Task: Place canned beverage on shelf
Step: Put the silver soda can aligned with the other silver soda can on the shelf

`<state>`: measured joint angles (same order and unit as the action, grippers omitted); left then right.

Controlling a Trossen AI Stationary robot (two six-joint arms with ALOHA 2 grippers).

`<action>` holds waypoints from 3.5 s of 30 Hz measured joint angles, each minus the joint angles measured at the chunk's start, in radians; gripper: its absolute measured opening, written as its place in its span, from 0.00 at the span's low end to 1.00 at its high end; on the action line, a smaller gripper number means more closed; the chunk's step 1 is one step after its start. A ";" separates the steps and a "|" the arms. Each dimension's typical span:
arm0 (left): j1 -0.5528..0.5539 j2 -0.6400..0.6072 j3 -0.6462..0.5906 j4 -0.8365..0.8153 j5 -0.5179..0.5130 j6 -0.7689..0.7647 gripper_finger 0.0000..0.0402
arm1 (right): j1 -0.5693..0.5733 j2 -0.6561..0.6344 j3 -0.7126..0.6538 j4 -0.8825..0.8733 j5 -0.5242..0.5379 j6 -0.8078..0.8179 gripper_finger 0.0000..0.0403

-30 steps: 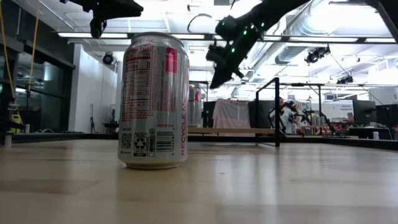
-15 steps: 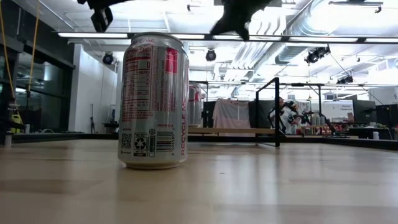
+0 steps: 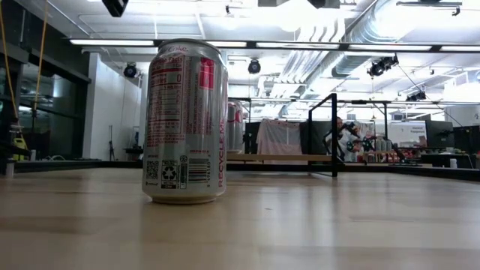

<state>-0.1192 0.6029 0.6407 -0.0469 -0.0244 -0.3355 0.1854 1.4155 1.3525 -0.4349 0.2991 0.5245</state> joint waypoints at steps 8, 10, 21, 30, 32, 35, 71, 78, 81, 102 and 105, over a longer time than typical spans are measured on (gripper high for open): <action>0.000 0.041 0.000 0.100 -0.072 0.000 0.01 | 0.028 0.000 0.000 0.006 0.035 -0.022 0.00; 0.000 0.060 0.000 0.118 -0.073 0.000 0.01 | 0.028 0.000 0.000 0.005 0.035 -0.048 0.00; -0.069 0.086 -0.025 0.117 -0.095 -0.107 0.01 | 0.107 -0.053 -0.020 -0.225 0.121 -0.132 0.00; -0.145 0.085 -0.025 0.123 -0.264 -0.108 0.01 | 0.263 -0.239 -0.349 0.109 0.160 0.052 0.00; -0.149 0.086 -0.025 0.123 -0.266 -0.108 0.01 | 0.272 -0.247 -0.403 0.303 0.157 0.039 0.00; -0.151 0.088 -0.025 0.121 -0.267 -0.109 0.01 | 0.269 -0.233 -0.453 0.548 0.159 -0.035 0.00; -0.150 0.089 -0.025 0.067 -0.276 -0.062 0.05 | 0.172 -0.196 -0.464 0.706 0.158 -0.133 0.00; -0.150 0.089 -0.025 0.065 -0.306 -0.024 0.16 | 0.172 -0.196 -0.464 0.706 0.158 -0.133 0.00; -0.150 0.088 -0.024 0.057 -0.323 -0.011 0.24 | 0.172 -0.196 -0.464 0.706 0.158 -0.133 0.00; -0.150 -0.046 -0.024 -0.070 -0.295 -0.039 0.71 | 0.172 -0.196 -0.464 0.677 0.158 -0.138 0.01; -0.150 -0.057 -0.024 -0.069 -0.294 -0.036 0.71 | 0.170 -0.196 -0.464 0.657 0.159 -0.114 0.08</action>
<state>-0.2691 0.5457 0.6167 -0.1158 -0.3187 -0.3719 0.3558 1.2194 0.8886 0.2221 0.4583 0.4103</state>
